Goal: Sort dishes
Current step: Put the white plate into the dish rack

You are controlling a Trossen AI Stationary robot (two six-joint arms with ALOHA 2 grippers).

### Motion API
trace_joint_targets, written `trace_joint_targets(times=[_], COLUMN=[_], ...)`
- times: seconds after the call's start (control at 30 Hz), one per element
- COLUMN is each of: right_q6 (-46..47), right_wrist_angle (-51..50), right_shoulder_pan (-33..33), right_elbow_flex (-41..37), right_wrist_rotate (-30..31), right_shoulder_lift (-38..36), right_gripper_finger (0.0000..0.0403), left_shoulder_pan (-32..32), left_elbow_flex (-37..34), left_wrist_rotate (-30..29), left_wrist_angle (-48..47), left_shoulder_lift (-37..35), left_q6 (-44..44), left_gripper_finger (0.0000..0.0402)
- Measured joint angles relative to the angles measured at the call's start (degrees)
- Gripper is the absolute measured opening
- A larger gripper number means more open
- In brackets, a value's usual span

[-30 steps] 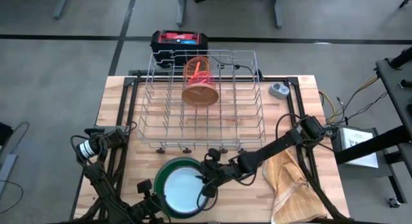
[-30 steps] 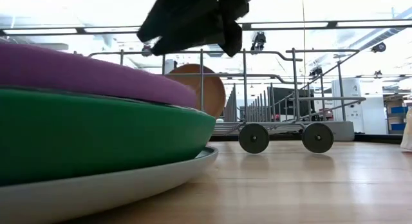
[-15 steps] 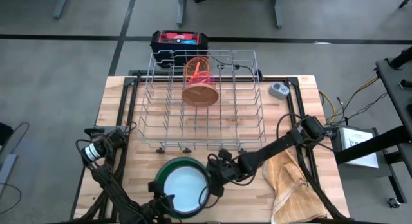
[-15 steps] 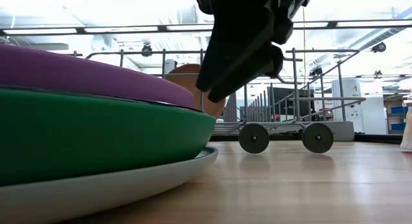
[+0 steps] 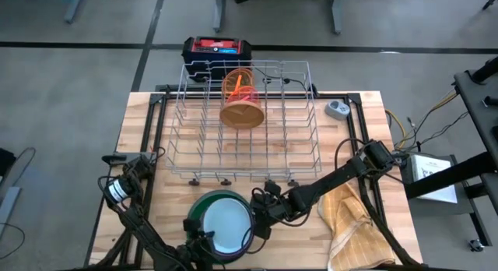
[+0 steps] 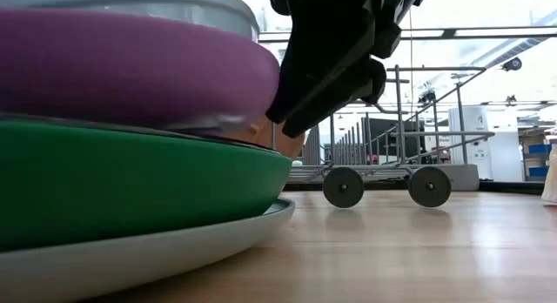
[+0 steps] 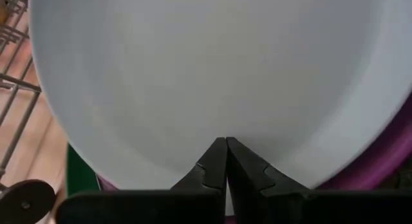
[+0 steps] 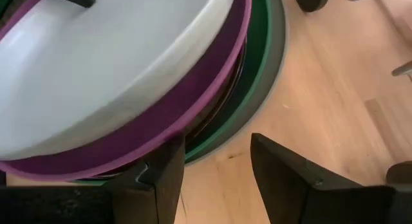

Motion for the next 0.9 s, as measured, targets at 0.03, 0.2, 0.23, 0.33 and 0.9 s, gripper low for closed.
trace_joint_targets(times=[0.03,0.2,0.23,0.33,0.9], right_q6=[0.07,1.52,1.60,2.67,1.92], right_wrist_angle=[-0.19,-2.14,-3.31,-5.29,5.95], right_shoulder_pan=[0.00,0.10,0.22,0.74,-1.71], right_elbow_flex=[0.00,-0.04,-0.04,-0.04,-0.09], right_wrist_rotate=[0.02,0.05,0.09,0.13,-3.00], right_shoulder_lift=[-0.09,-2.47,-3.09,-4.67,-4.60], right_gripper_finger=[0.0164,0.0165,0.0167,0.0172,0.0273], left_shoulder_pan=[0.00,0.02,0.02,0.02,0.02], left_elbow_flex=[-0.02,-0.07,-0.07,-0.09,-0.20], left_wrist_rotate=[-0.15,-0.16,-0.17,-0.13,-1.16], left_wrist_angle=[-0.02,0.02,0.04,0.07,0.33], left_shoulder_lift=[-0.02,-0.02,-0.02,-0.02,0.02], left_q6=[0.14,0.25,0.25,0.25,-0.61], left_gripper_finger=[0.0000,0.0000,0.0000,0.0000,0.0000])
